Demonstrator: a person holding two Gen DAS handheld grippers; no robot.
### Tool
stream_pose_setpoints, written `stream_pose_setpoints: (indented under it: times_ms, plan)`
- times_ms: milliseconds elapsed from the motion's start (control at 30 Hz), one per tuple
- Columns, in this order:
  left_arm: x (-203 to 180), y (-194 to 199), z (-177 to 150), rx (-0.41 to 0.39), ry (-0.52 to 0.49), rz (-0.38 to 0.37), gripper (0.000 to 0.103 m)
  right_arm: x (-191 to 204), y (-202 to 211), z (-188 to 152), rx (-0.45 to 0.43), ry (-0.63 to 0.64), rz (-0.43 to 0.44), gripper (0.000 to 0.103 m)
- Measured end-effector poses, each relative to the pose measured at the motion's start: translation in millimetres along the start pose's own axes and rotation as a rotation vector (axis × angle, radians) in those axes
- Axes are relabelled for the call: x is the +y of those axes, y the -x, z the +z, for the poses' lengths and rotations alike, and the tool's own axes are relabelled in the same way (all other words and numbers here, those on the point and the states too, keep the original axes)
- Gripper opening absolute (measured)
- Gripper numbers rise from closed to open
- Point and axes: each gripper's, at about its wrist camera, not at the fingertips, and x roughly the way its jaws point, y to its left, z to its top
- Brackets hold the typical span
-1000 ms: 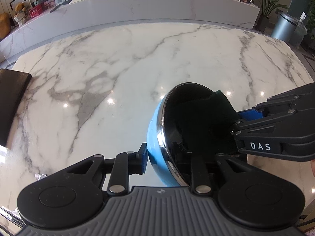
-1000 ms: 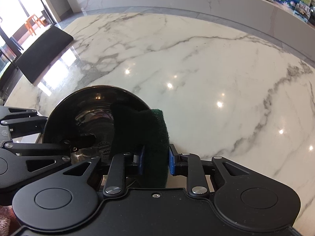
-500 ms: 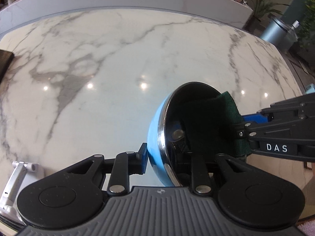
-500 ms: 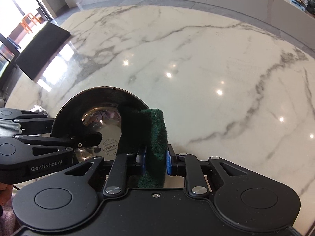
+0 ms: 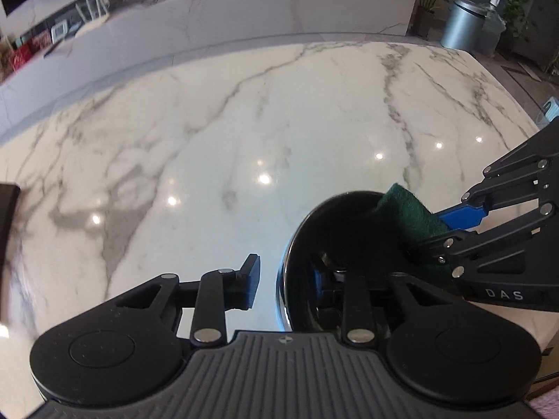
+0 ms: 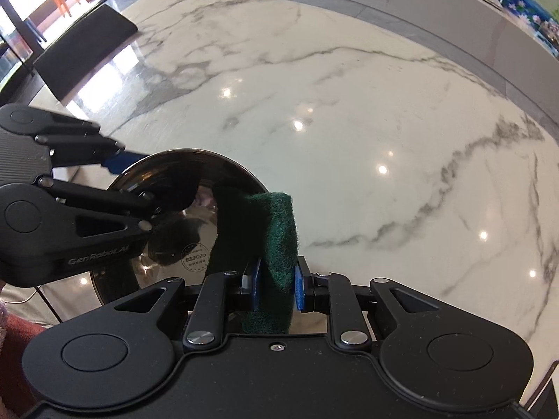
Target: Clean bowl
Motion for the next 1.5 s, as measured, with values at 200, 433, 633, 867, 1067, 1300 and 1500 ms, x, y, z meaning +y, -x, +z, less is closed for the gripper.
stream_pose_setpoints:
  times_ms: [200, 433, 633, 867, 1067, 1300, 1500]
  plan:
    - [1, -2, 0, 0.024, 0.065, -0.004, 0.014, -2, -1, 2, -0.001, -0.034, 0.001, 0.017]
    - [2, -2, -1, 0.035, 0.105, 0.019, 0.014, -4, 1, -4, -0.007, -0.122, 0.002, 0.017]
    - [-1, -1, -3, 0.034, 0.101, 0.049, 0.015, -5, 8, -22, -0.028, -0.247, 0.012, 0.018]
    - [0, 0, -4, 0.045, 0.105, 0.049, 0.015, -5, 13, -39, -0.053, -0.358, 0.036, 0.018]
    - [1, 8, -9, 0.039, 0.09, 0.01, 0.015, 13, 9, -27, -0.047, -0.123, -0.056, 0.017]
    - [-1, 12, -3, -0.008, 0.041, 0.008, 0.021, 22, 5, -14, -0.036, 0.117, -0.055, 0.017]
    - [-5, 5, -8, 0.017, -0.001, 0.02, 0.014, 23, 3, -6, -0.022, 0.152, -0.055, 0.017]
